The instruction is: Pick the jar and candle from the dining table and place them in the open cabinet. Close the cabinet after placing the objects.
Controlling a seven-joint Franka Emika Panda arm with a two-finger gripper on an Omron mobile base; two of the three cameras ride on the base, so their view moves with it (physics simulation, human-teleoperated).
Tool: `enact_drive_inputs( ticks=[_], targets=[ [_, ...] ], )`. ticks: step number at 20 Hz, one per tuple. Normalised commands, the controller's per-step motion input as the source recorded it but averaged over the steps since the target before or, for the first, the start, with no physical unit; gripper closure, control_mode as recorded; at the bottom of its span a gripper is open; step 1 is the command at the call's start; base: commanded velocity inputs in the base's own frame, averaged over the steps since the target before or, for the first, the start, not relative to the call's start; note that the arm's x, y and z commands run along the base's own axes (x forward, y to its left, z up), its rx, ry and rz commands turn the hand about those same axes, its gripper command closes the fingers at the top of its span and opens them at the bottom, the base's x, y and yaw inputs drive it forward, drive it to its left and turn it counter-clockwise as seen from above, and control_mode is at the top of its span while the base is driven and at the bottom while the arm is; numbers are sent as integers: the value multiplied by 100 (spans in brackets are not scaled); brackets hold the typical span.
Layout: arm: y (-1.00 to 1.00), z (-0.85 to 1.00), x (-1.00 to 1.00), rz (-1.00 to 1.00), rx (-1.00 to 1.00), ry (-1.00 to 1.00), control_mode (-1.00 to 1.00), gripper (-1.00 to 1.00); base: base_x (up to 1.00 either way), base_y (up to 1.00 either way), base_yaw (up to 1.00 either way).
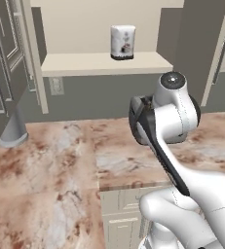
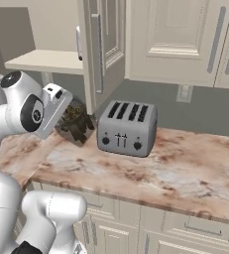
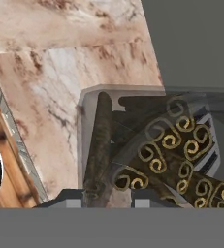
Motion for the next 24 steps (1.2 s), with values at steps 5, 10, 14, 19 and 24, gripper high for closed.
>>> enact_drive_inputs(
  ticks=[5, 10, 14, 19, 24],
  targets=[
    [0, 0, 0, 0, 0, 0, 100, 100, 0, 15, 0],
    [0, 0, 0, 0, 0, 0, 100, 100, 0, 22, 0],
    [33, 56, 0, 0, -13, 0, -100, 100, 0, 9, 0],
    [43, 79, 1, 0, -18, 0, -100, 100, 0, 0, 0],
    [36, 73, 20, 0, -19, 0, -100, 100, 0, 0, 0]
  ],
)
